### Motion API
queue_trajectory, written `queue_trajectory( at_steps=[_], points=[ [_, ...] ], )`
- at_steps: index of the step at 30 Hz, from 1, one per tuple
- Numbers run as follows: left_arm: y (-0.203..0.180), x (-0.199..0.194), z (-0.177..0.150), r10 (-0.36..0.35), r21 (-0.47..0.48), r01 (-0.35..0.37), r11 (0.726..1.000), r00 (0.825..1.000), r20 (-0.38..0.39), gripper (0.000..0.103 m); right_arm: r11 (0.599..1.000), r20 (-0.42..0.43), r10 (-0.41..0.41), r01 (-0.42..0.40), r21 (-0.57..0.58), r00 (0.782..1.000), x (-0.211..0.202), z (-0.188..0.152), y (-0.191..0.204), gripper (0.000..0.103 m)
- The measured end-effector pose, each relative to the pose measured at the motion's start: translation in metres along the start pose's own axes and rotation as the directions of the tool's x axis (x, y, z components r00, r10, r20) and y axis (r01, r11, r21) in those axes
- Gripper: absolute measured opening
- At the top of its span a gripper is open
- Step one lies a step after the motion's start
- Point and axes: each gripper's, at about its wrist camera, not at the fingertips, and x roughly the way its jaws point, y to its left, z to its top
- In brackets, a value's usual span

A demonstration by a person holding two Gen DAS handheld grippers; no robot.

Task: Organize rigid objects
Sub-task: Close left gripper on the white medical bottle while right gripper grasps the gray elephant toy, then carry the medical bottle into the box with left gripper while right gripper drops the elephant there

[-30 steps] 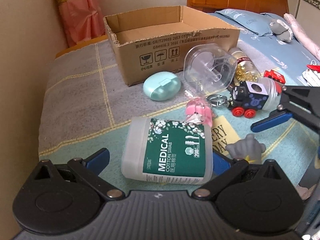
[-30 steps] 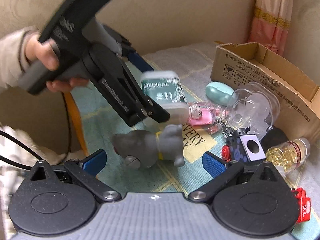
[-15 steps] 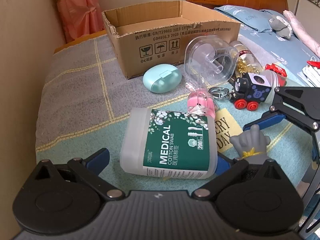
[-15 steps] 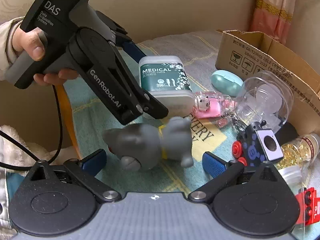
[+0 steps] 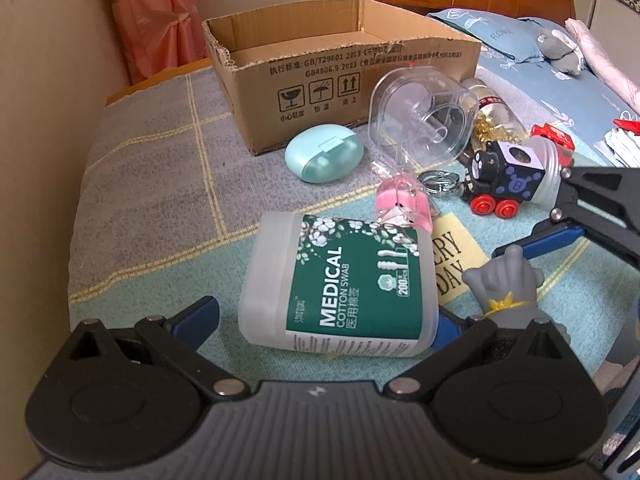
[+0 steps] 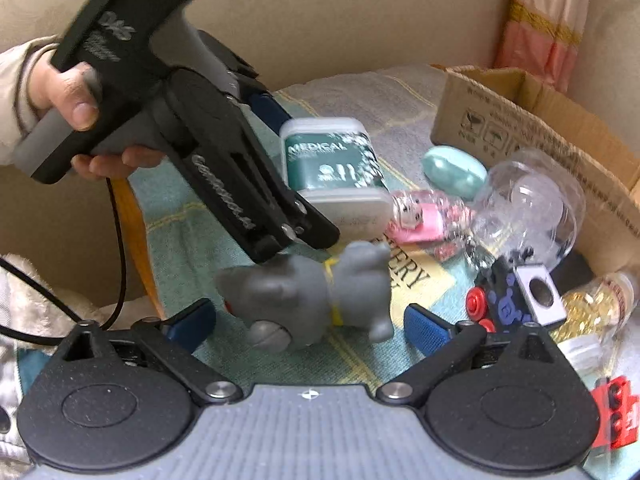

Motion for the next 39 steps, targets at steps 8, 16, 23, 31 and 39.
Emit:
queue_trajectory(
  at_steps=[8, 16, 23, 31, 39],
  points=[
    [-0.003, -0.004, 0.004, -0.003, 0.012, 0.002, 1.000, 1.000, 0.023, 0.097, 1.000, -0.001, 0.005, -0.005, 0.000, 1.000, -0.003, 0.005, 0.000, 0.081],
    [-0.007, -0.009, 0.008, -0.025, 0.030, 0.024, 0.999, 0.999, 0.034, 0.083, 1.000, -0.002, 0.000, 0.000, 0.020, 1.000, -0.018, 0.001, 0.000, 0.078],
    [-0.005, -0.030, 0.016, -0.021, 0.013, 0.020, 1.000, 0.998, 0.064, 0.083, 0.998, 0.004, -0.021, 0.021, 0.053, 1.000, -0.037, 0.004, -0.015, 0.078],
    [-0.003, -0.053, 0.046, -0.010, -0.002, 0.010, 1.000, 0.993, 0.120, 0.083, 0.992, 0.055, -0.091, 0.086, 0.090, 0.994, -0.076, 0.020, -0.048, 0.078],
    [0.007, -0.050, 0.125, 0.037, 0.012, -0.040, 0.999, 0.981, 0.188, 0.083, 0.970, 0.095, -0.204, 0.188, 0.151, 0.974, -0.096, 0.055, -0.115, 0.078]
  ],
)
